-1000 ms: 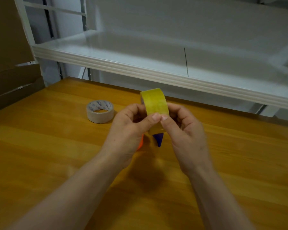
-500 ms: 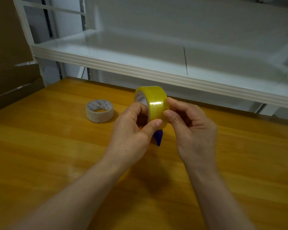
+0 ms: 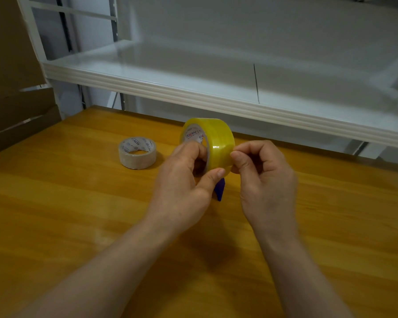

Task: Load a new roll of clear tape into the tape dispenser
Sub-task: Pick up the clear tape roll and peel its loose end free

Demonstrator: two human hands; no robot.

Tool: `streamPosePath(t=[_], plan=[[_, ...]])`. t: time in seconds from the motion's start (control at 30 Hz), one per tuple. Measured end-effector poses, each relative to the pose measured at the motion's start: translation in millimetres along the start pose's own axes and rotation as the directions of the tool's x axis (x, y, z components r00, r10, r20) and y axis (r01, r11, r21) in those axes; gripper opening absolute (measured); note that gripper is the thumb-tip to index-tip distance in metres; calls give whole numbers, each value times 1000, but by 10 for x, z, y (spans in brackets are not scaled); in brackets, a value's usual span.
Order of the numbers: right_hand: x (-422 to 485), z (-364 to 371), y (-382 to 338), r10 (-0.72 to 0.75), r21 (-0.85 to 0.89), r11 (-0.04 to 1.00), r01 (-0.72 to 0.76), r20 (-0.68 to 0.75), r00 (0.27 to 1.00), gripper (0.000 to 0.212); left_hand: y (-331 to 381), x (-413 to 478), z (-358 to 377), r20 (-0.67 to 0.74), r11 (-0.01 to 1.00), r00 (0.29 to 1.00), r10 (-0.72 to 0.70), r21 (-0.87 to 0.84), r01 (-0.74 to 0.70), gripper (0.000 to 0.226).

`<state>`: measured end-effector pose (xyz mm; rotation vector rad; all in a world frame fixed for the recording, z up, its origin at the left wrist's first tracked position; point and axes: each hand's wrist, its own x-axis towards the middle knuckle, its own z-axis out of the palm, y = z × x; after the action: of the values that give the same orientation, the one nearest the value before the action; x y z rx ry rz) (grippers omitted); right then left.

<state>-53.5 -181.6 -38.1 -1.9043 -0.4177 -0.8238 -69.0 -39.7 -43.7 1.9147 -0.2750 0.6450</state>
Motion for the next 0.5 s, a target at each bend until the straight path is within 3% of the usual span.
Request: streamPosePath(t=[0.13,0.3,0.4,0.47,0.5], plan=[[-14,51,-25,-100,-163,982,96,-21,995,6,1,-6,16,3,999,1000,4,36,-4,18],[-28,87,-9,-215,-257,945,202,-22,976,6,34,-4,22,43,988,994,-97,-112,102,21],[-15,90,-5,-266,-265,929,259,7,964,7,21,22,12,159,846,943,-293,-417,333,46],[-6,89,-3,-280,-260,926,274,12,960,7,36,39,6,236,752,904,-357,-501,428,51],[-4,86,-7,-274,-252,930,268,10,962,7,29,40,12,235,757,908,-347,-501,419,51]])
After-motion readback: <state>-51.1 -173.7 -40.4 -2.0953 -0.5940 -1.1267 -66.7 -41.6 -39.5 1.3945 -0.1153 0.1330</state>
